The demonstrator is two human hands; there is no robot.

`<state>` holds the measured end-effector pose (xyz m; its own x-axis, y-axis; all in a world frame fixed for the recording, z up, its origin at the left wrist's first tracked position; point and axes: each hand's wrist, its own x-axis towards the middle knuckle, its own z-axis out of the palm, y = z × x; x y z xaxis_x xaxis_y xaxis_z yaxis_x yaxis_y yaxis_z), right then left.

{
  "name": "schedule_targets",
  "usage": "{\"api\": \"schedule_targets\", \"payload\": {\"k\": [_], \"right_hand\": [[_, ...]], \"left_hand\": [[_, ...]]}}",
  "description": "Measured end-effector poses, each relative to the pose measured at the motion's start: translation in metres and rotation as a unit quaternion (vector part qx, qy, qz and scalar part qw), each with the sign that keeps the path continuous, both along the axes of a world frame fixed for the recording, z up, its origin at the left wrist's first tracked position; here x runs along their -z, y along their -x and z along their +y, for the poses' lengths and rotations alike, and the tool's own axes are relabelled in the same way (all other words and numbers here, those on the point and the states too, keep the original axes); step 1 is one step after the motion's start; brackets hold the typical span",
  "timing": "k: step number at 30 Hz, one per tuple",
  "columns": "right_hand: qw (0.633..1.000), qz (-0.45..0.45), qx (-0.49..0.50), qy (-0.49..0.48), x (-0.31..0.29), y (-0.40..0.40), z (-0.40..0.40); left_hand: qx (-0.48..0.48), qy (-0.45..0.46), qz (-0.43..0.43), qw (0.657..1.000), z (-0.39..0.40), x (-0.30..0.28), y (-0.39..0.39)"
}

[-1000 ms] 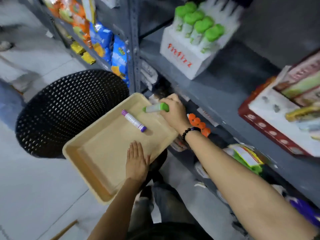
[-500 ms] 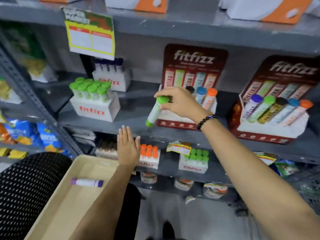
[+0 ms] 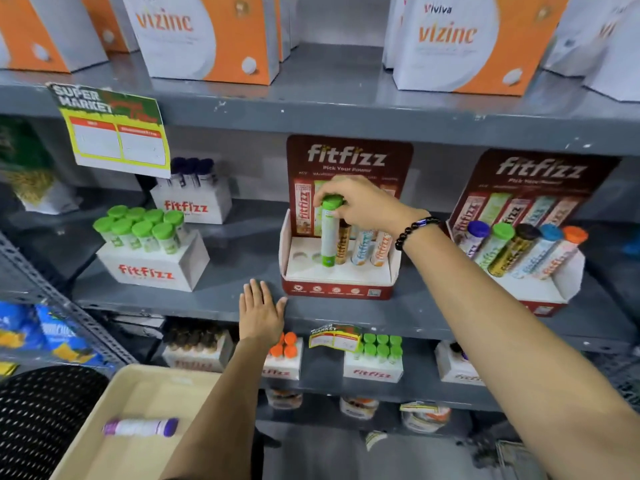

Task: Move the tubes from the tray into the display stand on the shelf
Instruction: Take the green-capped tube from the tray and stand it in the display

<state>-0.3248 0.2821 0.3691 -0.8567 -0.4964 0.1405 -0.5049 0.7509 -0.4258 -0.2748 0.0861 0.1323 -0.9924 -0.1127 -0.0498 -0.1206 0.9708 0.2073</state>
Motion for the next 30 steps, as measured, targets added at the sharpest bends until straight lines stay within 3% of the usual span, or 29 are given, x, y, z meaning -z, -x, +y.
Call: {"api": "schedule_targets", "payload": {"k": [10, 17, 30], "right_hand": [[0.996, -0.010, 0.021, -0.084, -0.018, 0.009, -0.007], [0.997, -0.026, 0.074, -0.011, -0.014, 0.010, -0.018], [0.998, -0.007, 0.048, -0.028, -0.006, 0.011, -0.020]], "left_hand": [[0.007, -0.003, -0.004, 1.000, -0.001, 0.001, 0.000], [0.011, 0.009, -0.008, 1.000, -0.001, -0.002, -0.003], [0.010, 0.001, -0.016, 1.000, 0.000, -0.003, -0.002]]}}
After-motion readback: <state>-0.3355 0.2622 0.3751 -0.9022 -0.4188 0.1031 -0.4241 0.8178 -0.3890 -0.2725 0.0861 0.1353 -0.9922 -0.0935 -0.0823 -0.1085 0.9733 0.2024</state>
